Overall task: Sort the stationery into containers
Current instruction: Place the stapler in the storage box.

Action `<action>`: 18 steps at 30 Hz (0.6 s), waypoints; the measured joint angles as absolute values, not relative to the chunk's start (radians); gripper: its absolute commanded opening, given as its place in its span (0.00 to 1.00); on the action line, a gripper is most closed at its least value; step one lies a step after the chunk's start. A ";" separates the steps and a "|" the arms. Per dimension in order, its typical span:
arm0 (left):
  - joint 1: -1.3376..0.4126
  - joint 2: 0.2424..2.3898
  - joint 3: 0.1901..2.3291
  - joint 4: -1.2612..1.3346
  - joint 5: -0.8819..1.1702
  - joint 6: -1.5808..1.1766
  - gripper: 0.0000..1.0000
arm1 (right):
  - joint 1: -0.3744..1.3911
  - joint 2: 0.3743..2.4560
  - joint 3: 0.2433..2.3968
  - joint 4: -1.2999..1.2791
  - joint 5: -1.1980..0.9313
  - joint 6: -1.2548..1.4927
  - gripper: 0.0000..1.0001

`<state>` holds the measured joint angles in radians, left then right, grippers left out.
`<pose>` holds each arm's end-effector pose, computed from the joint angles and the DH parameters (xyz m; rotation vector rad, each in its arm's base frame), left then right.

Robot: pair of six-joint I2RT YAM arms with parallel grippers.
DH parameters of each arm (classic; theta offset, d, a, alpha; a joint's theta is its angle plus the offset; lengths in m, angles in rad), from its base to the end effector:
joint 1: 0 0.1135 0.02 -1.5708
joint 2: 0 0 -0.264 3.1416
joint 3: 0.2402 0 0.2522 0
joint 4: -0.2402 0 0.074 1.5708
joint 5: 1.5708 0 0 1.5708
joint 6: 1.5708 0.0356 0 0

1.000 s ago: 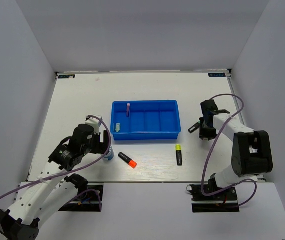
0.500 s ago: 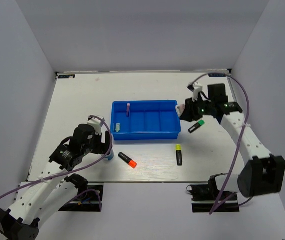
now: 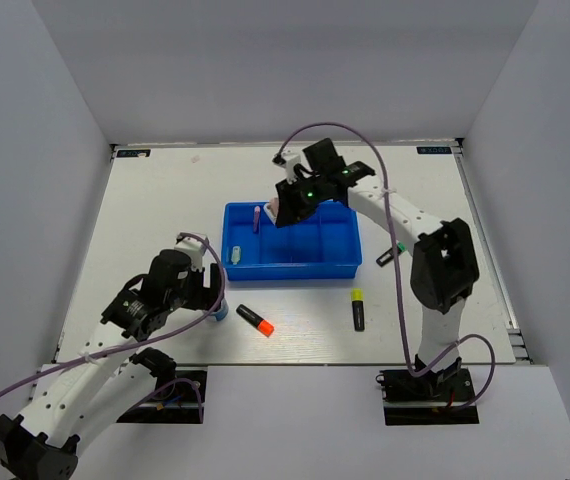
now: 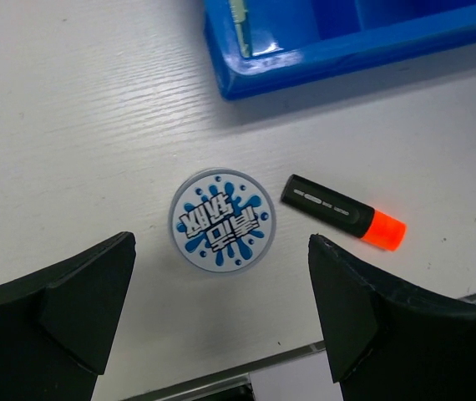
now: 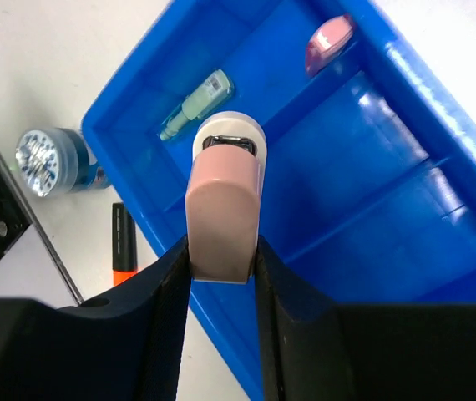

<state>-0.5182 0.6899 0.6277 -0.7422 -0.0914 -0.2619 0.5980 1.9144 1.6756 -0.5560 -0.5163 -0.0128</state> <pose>0.1237 -0.0668 0.2473 0.2614 2.3727 -0.2649 0.3493 0.2592 0.2875 -0.9675 2.2085 0.8886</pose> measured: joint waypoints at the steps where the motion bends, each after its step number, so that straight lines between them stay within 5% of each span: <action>1: -0.518 0.690 0.628 -0.748 -0.110 -0.272 0.94 | 0.623 1.936 1.696 -0.571 -0.474 0.007 0.00; 13: -0.518 0.763 0.628 -0.762 -0.175 -0.354 0.94 | 0.702 2.053 1.783 -0.714 -0.134 0.163 0.00; 18: -0.518 0.763 0.628 -0.754 -0.175 -0.362 0.94 | 0.712 2.098 1.818 -0.748 -0.107 0.176 0.37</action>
<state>-0.5182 0.7628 0.6281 -0.7544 -0.1749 -0.3622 0.7124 2.0979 1.8183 -0.7475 -0.1074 0.1761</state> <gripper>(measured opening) 0.943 0.362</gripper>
